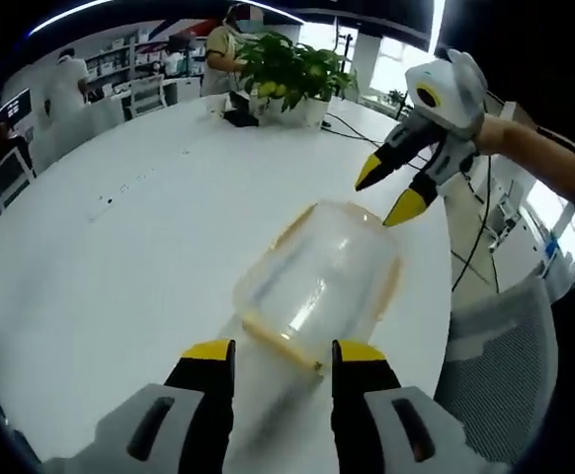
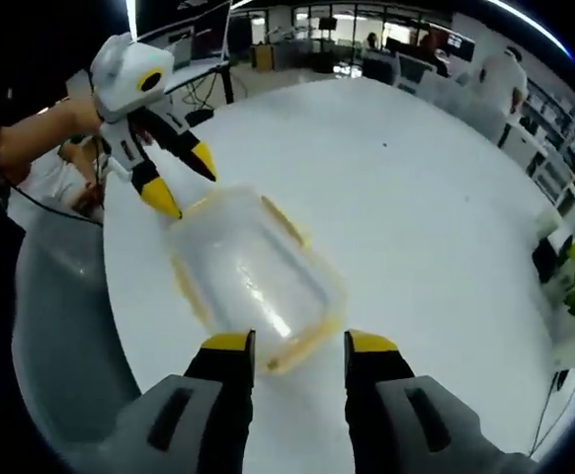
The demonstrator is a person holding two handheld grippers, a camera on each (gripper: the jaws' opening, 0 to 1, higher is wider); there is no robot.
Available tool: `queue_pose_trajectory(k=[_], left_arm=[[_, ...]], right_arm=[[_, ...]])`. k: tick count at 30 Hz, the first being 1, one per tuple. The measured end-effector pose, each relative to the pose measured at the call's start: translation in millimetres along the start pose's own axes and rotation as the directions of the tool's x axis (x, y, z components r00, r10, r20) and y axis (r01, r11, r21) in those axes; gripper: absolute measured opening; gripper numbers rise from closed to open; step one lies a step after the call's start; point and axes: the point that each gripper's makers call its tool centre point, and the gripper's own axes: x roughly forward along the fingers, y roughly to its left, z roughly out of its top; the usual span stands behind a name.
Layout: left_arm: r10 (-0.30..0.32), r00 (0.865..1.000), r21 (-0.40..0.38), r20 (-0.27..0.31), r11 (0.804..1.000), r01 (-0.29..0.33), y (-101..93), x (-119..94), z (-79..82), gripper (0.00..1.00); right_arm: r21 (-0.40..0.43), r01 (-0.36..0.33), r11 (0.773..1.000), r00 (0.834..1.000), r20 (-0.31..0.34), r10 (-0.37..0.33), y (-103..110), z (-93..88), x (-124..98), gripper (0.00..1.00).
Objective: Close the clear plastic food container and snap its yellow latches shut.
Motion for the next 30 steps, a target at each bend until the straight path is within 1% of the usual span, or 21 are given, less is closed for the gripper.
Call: queue_pose_trajectory(k=[1, 2, 3, 5, 9, 12, 13, 14, 16, 18, 21, 23, 28, 30], left_arm=[[0.003, 1.0, -0.021, 0.009, 1.0, -0.003, 0.3, 0.2, 0.6, 0.32], [0.003, 1.0, -0.038, 0.013, 0.999, -0.002, -0.4, -0.2, 0.7, 0.32], [0.001, 1.0, -0.046, 0.016, 0.999, 0.0, -1.3, 0.4, 0.4, 0.32], [0.001, 1.0, -0.054, 0.013, 0.999, 0.0, -2.4, 1.9, -1.5, 0.32], [-0.002, 1.0, -0.083, 0.014, 0.997, 0.004, -6.1, 5.7, -5.2, 0.32], [-0.021, 1.0, -0.132, 0.023, 0.991, 0.024, -10.9, 8.9, -5.8, 0.33], [-0.022, 0.999, -0.137, 0.024, 0.99, 0.025, -11.2, 9.3, -5.9, 0.33], [-0.022, 0.999, -0.145, 0.027, 0.989, 0.026, -12.0, 9.8, -5.5, 0.33], [-0.024, 0.999, -0.152, 0.029, 0.988, 0.028, -12.7, 10.8, -5.2, 0.32], [-0.031, 0.999, -0.163, 0.032, 0.986, 0.036, -14.2, 13.4, -4.5, 0.33], [-0.026, 0.999, -0.183, 0.034, 0.983, 0.031, -14.8, 14.6, -4.1, 0.35], [-0.021, 0.999, -0.2, 0.033, 0.979, 0.027, -14.9, 15.0, -4.3, 0.35], [-0.002, 0.999, -0.212, 0.039, 0.977, 0.011, -17.1, 15.5, -4.3, 0.35], [0.006, 0.999, -0.216, 0.042, 0.976, 0.004, -18.1, 15.7, -4.0, 0.35]], right_arm=[[0.005, 0.0, 1.0, 1.0, 0.003, 0.0, 0.1, -0.4, 0.3, 0.33], [0.036, 0.002, 0.999, 1.0, 0.013, -0.002, 0.4, -0.9, 1.3, 0.33], [0.076, -0.004, 0.997, 1.0, 0.023, 0.002, 1.5, -1.1, 2.8, 0.33], [0.116, -0.013, 0.993, 0.999, 0.04, 0.009, 2.1, -1.0, 4.5, 0.33], [0.176, -0.016, 0.984, 0.999, 0.053, 0.007, 1.7, -3.7, 7.0, 0.33], [0.183, -0.017, 0.983, 0.999, 0.045, 0.009, 3.9, -7.0, 9.1, 0.33], [0.192, -0.024, 0.981, 0.999, 0.053, 0.015, 5.2, -6.3, 9.5, 0.32], [0.218, -0.034, 0.975, 0.998, 0.052, 0.023, 6.9, -6.9, 10.0, 0.32], [0.228, -0.032, 0.973, 0.998, 0.058, 0.019, 6.5, -6.3, 10.5, 0.32], [0.249, -0.045, 0.967, 0.998, 0.064, 0.029, 9.4, -5.3, 12.1, 0.32], [0.269, -0.042, 0.962, 0.998, 0.061, 0.027, 9.2, -5.5, 13.3, 0.34], [0.278, -0.041, 0.96, 0.998, 0.06, 0.026, 9.6, -5.6, 13.2, 0.34], [0.302, -0.032, 0.953, 0.997, 0.072, 0.01, 10.9, -4.9, 14.4, 0.34], [0.332, -0.031, 0.943, 0.996, 0.086, 0.003, 11.6, -4.5, 15.7, 0.34]])
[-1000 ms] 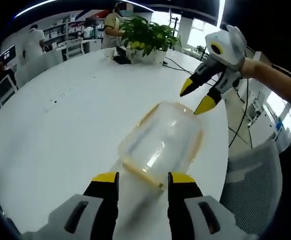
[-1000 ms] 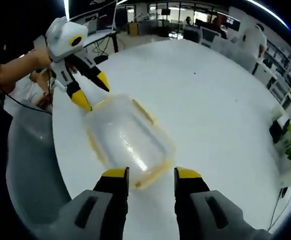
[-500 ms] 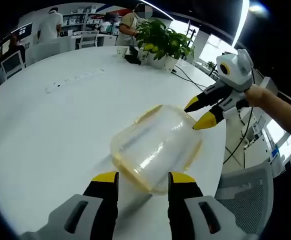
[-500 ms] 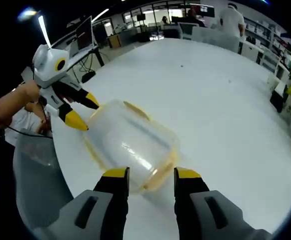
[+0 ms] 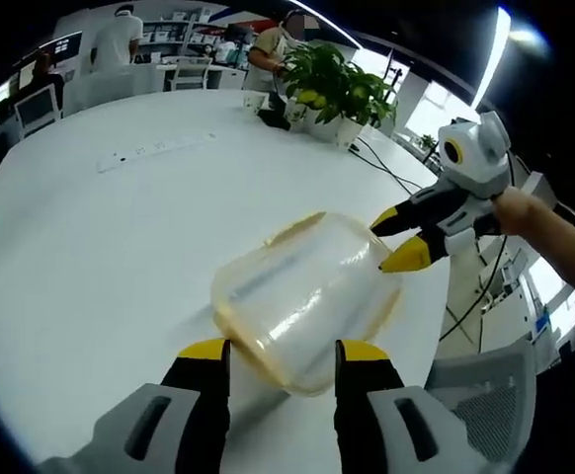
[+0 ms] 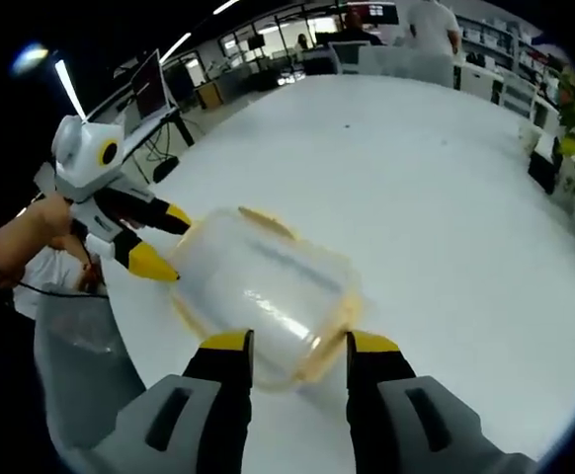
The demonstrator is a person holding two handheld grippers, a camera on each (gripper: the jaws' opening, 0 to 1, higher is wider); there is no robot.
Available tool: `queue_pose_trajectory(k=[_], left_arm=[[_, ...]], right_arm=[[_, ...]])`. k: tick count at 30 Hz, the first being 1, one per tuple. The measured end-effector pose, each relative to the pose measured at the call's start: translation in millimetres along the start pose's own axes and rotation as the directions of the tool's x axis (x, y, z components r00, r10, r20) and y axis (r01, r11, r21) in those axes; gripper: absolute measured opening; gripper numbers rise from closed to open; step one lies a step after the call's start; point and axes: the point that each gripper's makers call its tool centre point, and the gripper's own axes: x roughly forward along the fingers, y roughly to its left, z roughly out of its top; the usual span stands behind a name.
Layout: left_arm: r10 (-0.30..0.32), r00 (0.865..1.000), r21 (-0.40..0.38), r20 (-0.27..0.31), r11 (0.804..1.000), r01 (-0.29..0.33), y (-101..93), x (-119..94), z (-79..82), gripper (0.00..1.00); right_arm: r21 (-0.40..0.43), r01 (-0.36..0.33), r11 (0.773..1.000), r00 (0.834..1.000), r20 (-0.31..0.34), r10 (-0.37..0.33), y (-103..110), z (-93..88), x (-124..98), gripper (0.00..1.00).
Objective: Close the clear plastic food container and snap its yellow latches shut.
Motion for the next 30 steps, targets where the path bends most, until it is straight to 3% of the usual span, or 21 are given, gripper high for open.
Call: queue_pose_trajectory(k=[2, 4, 5, 8, 9, 11, 17, 30], left_arm=[[0.005, 1.0, -0.005, 0.004, 1.0, -0.005, 0.2, 0.5, 0.7, 0.34], [-0.005, 1.0, -0.02, 0.003, 1.0, 0.005, -0.8, 0.2, 0.5, 0.33], [-0.005, 1.0, -0.04, 0.005, 0.999, 0.005, -0.5, 0.3, 1.5, 0.33], [0.0, 1.0, -0.035, 0.006, 0.999, 0.0, -0.2, 0.6, 2.3, 0.3], [0.036, 0.999, -0.05, -0.015, 0.998, -0.037, 6.0, -2.0, -1.4, 0.3], [0.021, 1.0, -0.051, 0.006, 0.998, -0.021, -2.2, 3.5, 6.3, 0.3], [0.022, 1.0, -0.046, 0.011, 0.999, -0.022, -5.5, 4.2, 6.4, 0.31], [0.011, 1.0, -0.041, -0.001, 0.999, -0.011, -4.6, 0.7, -1.2, 0.31]], right_arm=[[0.013, -0.008, 1.0, 1.0, 0.017, 0.008, -0.1, -0.1, 0.4, 0.32], [0.142, -0.022, 0.99, 0.999, 0.029, 0.018, 3.2, -4.0, 0.6, 0.3], [0.165, -0.043, 0.985, 0.997, 0.064, 0.032, 2.1, 0.2, 2.0, 0.29], [0.133, -0.035, 0.991, 0.998, 0.059, 0.027, 2.1, -1.5, 0.5, 0.29], [0.136, -0.036, 0.99, 0.997, 0.067, 0.027, 2.5, 2.4, 0.2, 0.29], [0.131, -0.033, 0.991, 0.998, 0.053, 0.026, 2.0, 2.8, -0.3, 0.29], [0.137, -0.028, 0.99, 0.998, 0.057, 0.021, 0.9, 0.8, -0.6, 0.29], [0.144, -0.02, 0.989, 0.999, 0.044, 0.014, 3.4, -1.9, 2.3, 0.3]])
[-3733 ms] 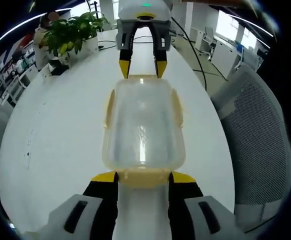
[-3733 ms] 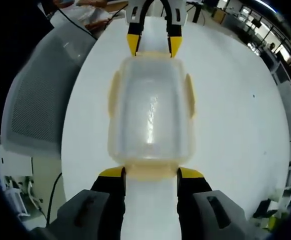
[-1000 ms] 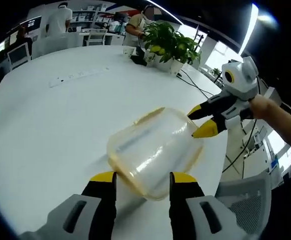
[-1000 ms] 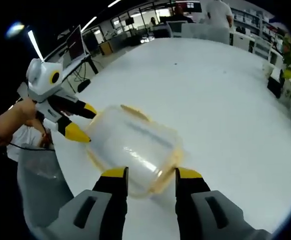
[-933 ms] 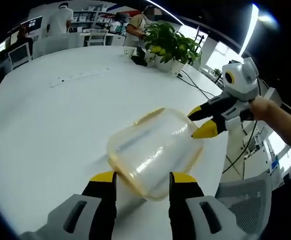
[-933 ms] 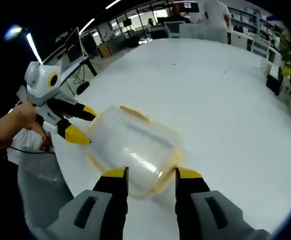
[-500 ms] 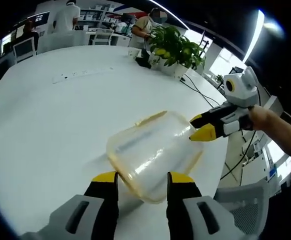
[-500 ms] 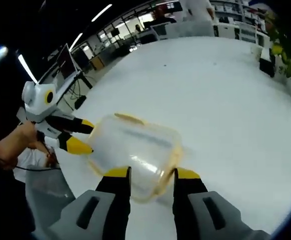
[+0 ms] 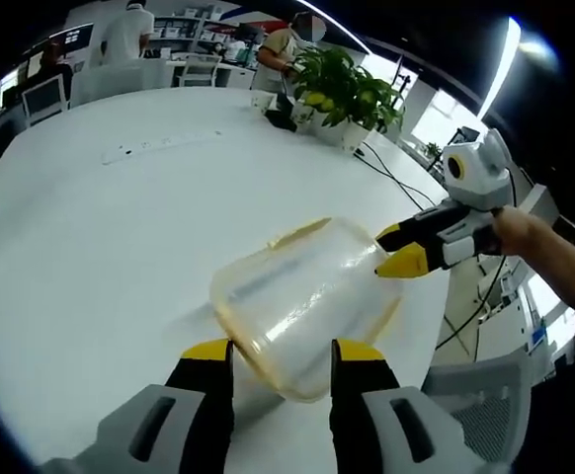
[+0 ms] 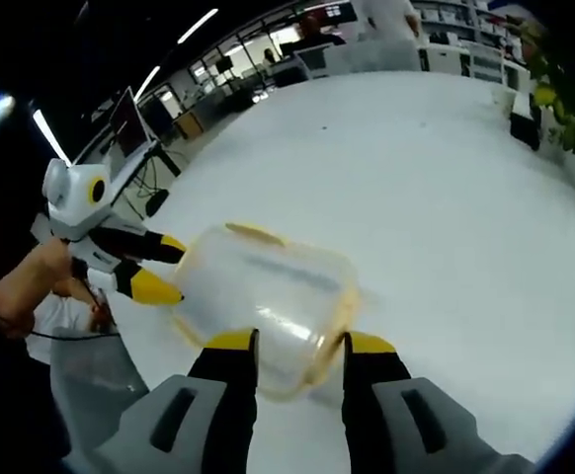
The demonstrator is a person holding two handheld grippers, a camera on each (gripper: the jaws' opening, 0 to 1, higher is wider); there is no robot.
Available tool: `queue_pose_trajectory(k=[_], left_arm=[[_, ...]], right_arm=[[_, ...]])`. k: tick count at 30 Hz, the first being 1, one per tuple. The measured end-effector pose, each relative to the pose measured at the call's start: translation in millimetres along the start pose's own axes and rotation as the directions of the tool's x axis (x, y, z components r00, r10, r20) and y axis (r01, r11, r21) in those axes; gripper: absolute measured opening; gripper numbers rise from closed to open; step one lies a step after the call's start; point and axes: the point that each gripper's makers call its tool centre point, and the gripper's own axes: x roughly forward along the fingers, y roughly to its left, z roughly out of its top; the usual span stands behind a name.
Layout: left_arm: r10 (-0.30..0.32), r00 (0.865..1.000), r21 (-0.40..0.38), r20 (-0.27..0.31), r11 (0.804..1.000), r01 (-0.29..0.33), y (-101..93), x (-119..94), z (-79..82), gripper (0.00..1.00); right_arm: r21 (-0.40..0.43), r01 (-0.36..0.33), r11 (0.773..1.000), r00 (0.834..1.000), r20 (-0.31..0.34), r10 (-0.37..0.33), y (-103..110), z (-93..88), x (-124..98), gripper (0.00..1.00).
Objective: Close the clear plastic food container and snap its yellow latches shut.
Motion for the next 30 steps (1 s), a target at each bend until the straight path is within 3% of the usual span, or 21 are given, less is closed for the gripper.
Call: queue_pose_trajectory(k=[30], left_arm=[[0.004, 1.0, -0.023, -0.007, 1.0, -0.004, 19.2, -33.0, -32.6, 0.31]], right_arm=[[-0.034, -0.019, 0.999, 0.999, -0.044, 0.018, 42.4, -9.2, 15.1, 0.3]])
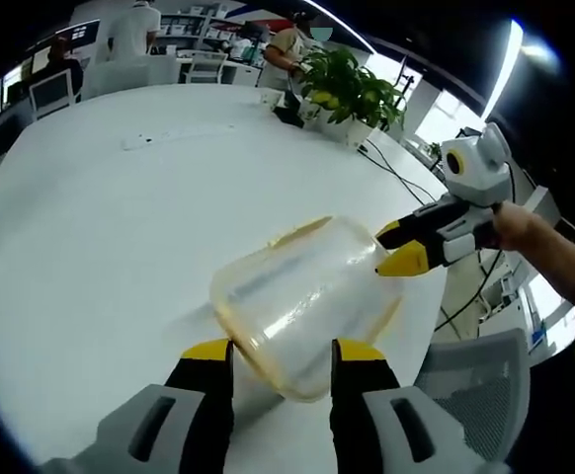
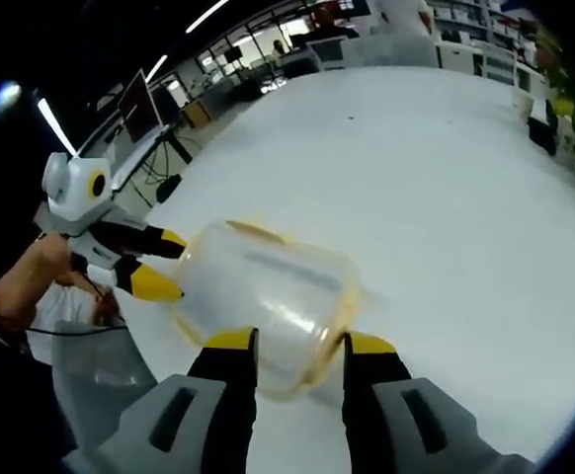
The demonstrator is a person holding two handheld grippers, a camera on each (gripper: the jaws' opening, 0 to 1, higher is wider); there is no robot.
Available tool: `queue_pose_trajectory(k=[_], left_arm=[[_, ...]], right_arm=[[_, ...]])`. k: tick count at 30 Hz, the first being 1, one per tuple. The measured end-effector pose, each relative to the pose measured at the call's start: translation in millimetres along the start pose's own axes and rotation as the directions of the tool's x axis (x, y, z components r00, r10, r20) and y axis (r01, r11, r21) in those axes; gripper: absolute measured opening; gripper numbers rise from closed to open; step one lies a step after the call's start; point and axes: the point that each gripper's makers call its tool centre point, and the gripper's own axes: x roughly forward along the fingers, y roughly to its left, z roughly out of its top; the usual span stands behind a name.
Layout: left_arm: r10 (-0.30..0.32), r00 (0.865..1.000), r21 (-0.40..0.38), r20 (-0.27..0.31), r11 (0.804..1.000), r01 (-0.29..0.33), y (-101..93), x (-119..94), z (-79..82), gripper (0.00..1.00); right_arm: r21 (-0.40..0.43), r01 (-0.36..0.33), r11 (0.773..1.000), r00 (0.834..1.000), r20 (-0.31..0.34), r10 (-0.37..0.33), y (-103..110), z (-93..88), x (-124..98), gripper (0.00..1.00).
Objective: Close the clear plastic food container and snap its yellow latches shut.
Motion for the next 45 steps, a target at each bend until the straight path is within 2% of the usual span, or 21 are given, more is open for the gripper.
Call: queue_pose_trajectory(k=[31, 45], left_arm=[[0.006, 1.0, -0.016, -0.025, 1.0, -0.007, 21.8, -38.2, -35.8, 0.31], [0.008, 1.0, -0.024, -0.028, 1.0, -0.009, 23.7, -42.5, -40.9, 0.32]], right_arm=[[-0.042, -0.026, 0.999, 0.998, -0.055, 0.024, 53.6, -12.1, 18.2, 0.31], [-0.011, -0.028, 1.0, 0.999, -0.047, 0.028, 56.8, -14.0, 19.2, 0.32]])
